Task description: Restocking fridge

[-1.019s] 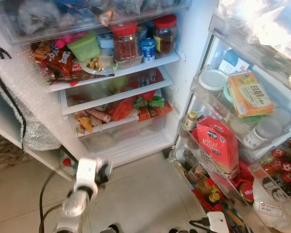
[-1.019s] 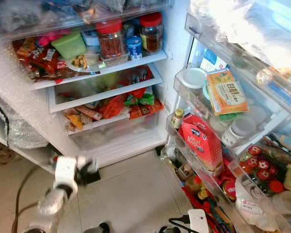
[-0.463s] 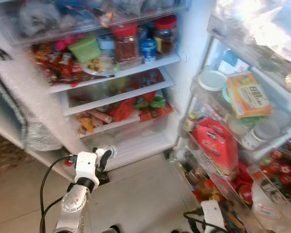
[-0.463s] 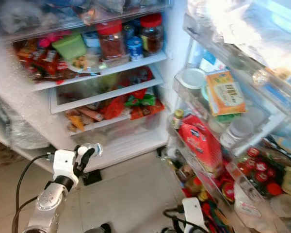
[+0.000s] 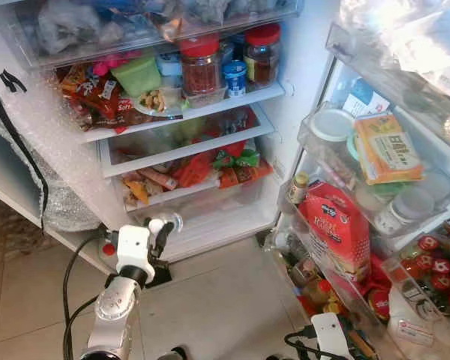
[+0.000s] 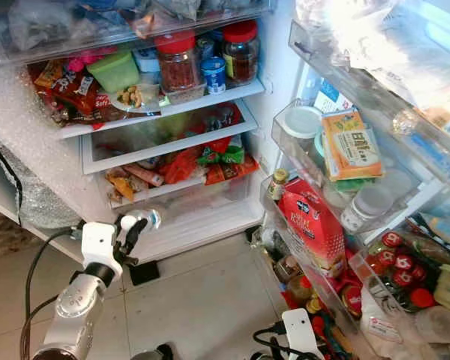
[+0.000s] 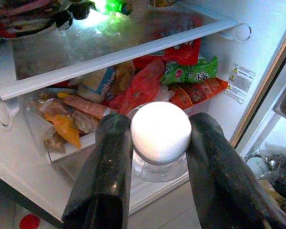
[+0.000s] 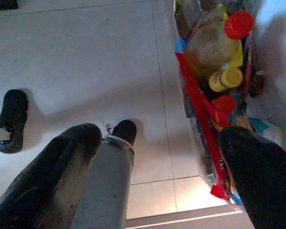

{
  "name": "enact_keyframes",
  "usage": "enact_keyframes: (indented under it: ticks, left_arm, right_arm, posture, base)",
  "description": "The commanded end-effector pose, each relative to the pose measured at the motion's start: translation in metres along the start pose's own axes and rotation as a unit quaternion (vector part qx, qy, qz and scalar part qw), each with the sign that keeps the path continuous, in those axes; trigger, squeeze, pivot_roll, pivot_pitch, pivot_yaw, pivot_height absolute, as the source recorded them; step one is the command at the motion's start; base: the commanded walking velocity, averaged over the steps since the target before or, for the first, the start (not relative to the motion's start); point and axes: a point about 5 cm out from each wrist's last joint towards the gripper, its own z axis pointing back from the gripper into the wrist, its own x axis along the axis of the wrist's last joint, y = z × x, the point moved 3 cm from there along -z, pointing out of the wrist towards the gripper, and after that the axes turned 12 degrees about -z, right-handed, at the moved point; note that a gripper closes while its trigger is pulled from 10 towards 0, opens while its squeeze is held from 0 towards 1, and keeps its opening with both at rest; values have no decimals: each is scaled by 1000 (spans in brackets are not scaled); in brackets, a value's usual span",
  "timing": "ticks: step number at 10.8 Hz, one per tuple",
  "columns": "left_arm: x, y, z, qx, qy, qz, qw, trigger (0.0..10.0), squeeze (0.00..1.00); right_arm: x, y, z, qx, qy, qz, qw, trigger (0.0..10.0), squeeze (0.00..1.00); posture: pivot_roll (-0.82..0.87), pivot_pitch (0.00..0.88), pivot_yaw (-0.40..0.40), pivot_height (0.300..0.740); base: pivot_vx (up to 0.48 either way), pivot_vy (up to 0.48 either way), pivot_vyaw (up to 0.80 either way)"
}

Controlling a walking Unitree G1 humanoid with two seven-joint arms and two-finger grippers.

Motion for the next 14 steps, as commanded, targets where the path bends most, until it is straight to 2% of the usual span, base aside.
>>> enact_keyframes:
  ticks: [1,9,14]
  left_arm:
    - [5,0,-1,-4,-6,4,1000,10000,0]
    - [6,-1,-1,-4,3,12,1000,10000,0]
    - [7,-1,-1,-4,3,13,1000,10000,0]
  right_arm:
    - [-11,-1,2,-1,15,3,1000,10000,0]
    - [-10,7,1,8,16,8,1000,10000,0]
    - [-9,14,0,11,13,13,1000,10000,0]
  posture:
    - [108,194,40,740]
    - [114,199,34,740]
    - [113,192,33,740]
  base:
    - [0,0,0]
    - [0,0,0]
    - [261,0,0]
